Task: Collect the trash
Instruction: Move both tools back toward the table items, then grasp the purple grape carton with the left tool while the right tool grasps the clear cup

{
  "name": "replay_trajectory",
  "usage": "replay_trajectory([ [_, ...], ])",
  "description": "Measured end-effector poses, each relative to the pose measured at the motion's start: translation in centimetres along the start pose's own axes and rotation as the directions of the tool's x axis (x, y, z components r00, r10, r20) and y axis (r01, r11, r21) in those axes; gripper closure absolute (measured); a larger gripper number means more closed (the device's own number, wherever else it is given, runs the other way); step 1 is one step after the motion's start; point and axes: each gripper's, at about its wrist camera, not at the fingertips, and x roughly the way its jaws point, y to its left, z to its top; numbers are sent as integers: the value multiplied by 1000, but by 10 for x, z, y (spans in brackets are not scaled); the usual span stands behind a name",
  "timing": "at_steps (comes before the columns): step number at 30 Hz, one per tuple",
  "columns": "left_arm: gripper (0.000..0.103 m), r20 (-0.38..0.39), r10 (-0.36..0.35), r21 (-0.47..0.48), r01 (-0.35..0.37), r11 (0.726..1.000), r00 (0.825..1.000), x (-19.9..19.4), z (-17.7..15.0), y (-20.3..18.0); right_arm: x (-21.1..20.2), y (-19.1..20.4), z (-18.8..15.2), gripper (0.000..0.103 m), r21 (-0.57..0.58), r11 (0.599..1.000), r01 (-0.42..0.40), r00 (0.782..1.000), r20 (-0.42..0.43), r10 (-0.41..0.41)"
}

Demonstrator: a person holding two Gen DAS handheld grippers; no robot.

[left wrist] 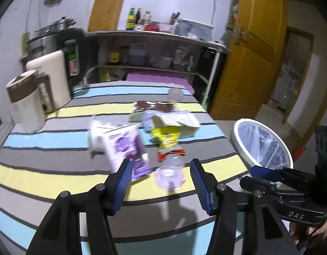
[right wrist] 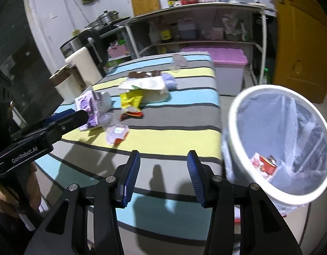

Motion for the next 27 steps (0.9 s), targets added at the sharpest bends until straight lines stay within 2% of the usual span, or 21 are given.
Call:
replay_trajectory([
  [6,47,-4,39,-61,-39,997,999,-3,-4,34,15,24,9,51,-50,998,-31,999,-12,30],
  [11,47,-19,38,-102,-40,994,999,0,-5,53,30,40,16,51,-89,994,-56,998,-27,54],
  [19,46,-15,24,-112,-26,993,1000,2,-7,71,55,61,28,51,-133,987,-88,996,-39,83],
  [27,46,-22,2,-117,-4,993,1000,10,-9,79,79,67,37,51,-145,987,-74,996,-52,67],
])
